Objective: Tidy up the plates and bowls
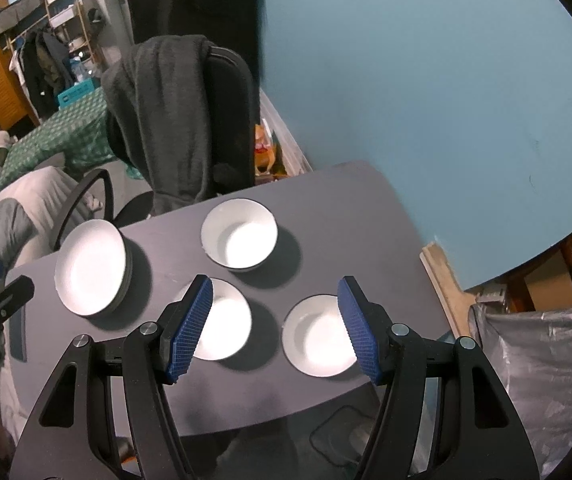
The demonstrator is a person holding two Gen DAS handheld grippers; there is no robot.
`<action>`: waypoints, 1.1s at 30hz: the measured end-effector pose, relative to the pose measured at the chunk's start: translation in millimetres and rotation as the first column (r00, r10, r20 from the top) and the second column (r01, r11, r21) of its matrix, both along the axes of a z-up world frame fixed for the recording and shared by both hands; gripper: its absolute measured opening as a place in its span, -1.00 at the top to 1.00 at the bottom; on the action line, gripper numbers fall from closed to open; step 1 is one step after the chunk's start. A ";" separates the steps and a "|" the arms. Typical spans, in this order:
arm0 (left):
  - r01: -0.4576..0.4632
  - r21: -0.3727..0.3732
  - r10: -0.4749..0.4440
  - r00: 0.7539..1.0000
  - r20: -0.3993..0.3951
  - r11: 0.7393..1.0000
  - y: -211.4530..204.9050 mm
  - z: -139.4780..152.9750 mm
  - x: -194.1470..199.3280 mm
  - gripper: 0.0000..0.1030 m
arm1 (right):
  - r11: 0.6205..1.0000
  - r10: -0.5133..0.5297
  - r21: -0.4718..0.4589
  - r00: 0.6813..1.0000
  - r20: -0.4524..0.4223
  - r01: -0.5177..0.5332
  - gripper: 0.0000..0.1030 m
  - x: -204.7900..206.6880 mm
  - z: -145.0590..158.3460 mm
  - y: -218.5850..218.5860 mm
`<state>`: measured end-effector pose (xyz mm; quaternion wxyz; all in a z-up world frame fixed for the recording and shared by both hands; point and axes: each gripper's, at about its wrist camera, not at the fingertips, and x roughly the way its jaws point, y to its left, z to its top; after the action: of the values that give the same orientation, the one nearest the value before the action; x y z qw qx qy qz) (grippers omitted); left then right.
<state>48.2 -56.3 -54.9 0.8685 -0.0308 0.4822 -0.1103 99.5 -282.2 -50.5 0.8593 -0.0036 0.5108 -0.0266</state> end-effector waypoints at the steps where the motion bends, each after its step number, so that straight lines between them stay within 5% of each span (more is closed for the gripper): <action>1: 0.001 -0.002 -0.001 1.000 -0.007 1.000 -4.0 -1.6 1.9 -0.53 | 1.000 0.000 0.001 1.000 -0.004 0.000 -0.24 1.7 -1.4 -3.6; 18: -0.040 0.024 0.043 0.991 -0.130 0.999 -59.0 -48.9 25.8 -0.53 | 0.996 0.085 0.036 0.991 -0.108 -0.082 -0.24 44.0 -46.2 -46.6; 33: -0.114 0.076 0.131 0.952 -0.278 0.991 -63.2 -133.3 31.9 -0.53 | 0.942 0.318 0.202 0.909 -0.269 -0.269 -0.24 78.9 -139.1 -18.9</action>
<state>80.2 -119.4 -188.2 0.7964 -0.0504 0.6015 -0.0365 178.4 -301.1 -189.7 0.7640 -0.0156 0.6285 0.1451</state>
